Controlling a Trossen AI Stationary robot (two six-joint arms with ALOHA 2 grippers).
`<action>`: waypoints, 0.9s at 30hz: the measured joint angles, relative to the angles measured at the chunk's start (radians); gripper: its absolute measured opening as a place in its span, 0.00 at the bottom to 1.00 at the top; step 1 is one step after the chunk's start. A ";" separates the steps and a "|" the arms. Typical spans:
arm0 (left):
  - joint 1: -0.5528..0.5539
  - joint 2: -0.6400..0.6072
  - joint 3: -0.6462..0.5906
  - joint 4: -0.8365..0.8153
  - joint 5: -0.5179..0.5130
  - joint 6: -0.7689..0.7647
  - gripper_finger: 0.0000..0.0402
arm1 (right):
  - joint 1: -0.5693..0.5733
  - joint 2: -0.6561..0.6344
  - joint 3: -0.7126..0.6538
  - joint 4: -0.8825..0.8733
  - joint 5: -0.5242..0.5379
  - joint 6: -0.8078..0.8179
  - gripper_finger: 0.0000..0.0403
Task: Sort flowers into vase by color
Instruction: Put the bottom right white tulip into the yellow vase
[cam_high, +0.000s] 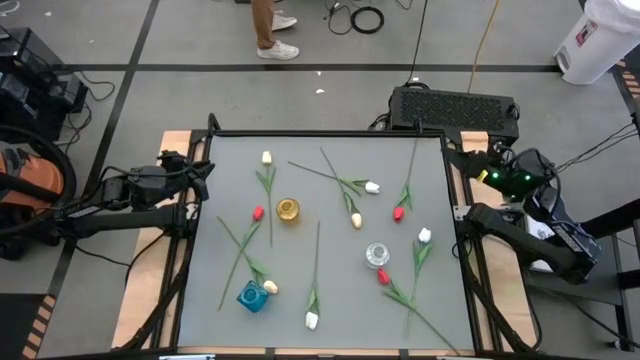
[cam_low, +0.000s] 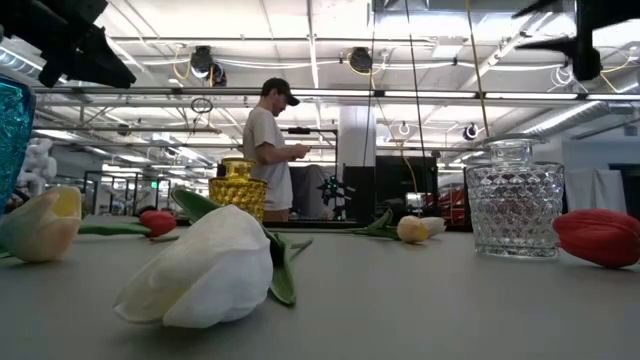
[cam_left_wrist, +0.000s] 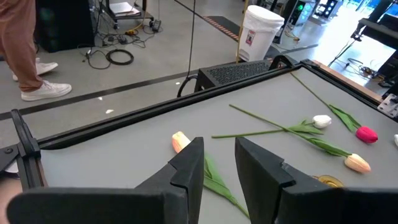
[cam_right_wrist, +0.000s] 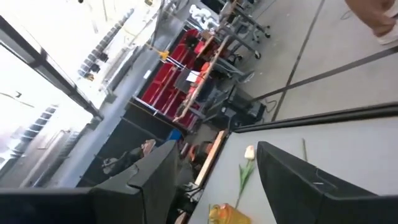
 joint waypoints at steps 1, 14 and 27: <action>0.000 0.000 0.000 0.000 0.000 0.000 0.24 | 0.000 0.019 0.027 -0.013 -0.001 -0.010 0.53; 0.000 0.000 0.000 0.000 0.000 0.000 0.24 | 0.000 0.364 0.511 -0.544 0.002 -0.100 0.53; 0.000 0.000 0.000 0.000 0.000 0.000 0.24 | 0.045 0.551 0.631 -0.923 -0.023 -0.095 0.53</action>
